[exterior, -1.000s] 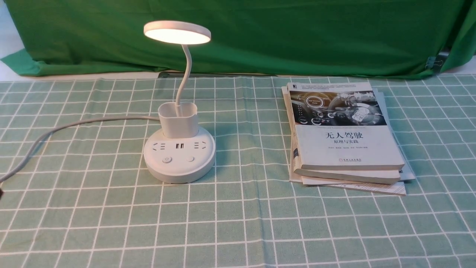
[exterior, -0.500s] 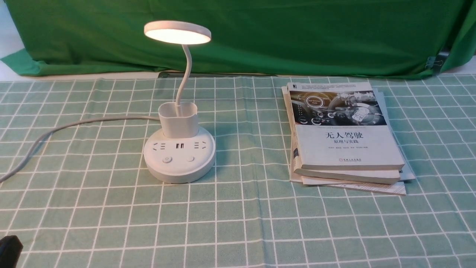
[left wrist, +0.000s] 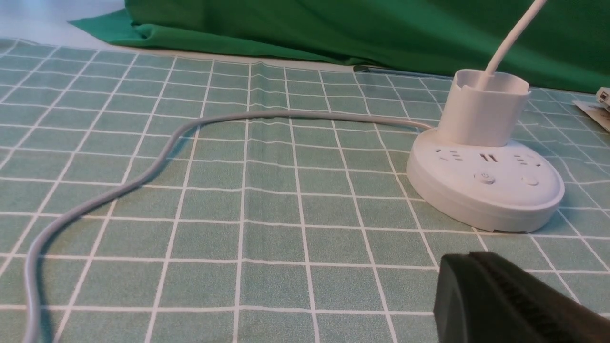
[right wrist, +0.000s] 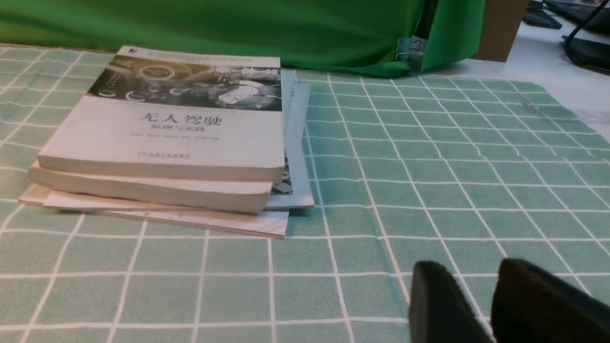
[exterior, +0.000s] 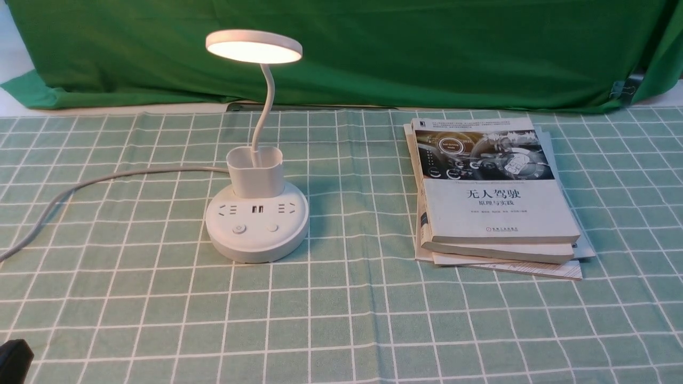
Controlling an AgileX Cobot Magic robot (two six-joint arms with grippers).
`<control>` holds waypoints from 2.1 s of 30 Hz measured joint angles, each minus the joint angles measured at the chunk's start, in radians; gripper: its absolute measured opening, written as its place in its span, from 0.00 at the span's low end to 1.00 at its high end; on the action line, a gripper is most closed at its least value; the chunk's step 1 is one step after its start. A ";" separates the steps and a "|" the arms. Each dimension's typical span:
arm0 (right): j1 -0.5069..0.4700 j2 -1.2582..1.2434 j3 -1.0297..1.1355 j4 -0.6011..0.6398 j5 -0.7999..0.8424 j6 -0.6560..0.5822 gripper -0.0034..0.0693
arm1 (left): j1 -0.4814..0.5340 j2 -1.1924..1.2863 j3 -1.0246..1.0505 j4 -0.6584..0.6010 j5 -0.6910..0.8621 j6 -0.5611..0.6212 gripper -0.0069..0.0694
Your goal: Turn on the table lamp.
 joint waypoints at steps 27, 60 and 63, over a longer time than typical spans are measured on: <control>0.000 0.000 0.000 0.000 -0.001 0.000 0.38 | 0.000 0.000 0.000 0.025 -0.011 0.000 0.09; 0.000 0.000 0.000 0.000 -0.001 0.000 0.38 | 0.000 0.000 0.000 0.030 -0.011 0.019 0.09; 0.000 0.000 0.000 0.000 -0.001 0.000 0.38 | 0.000 0.000 0.000 0.030 -0.011 0.019 0.09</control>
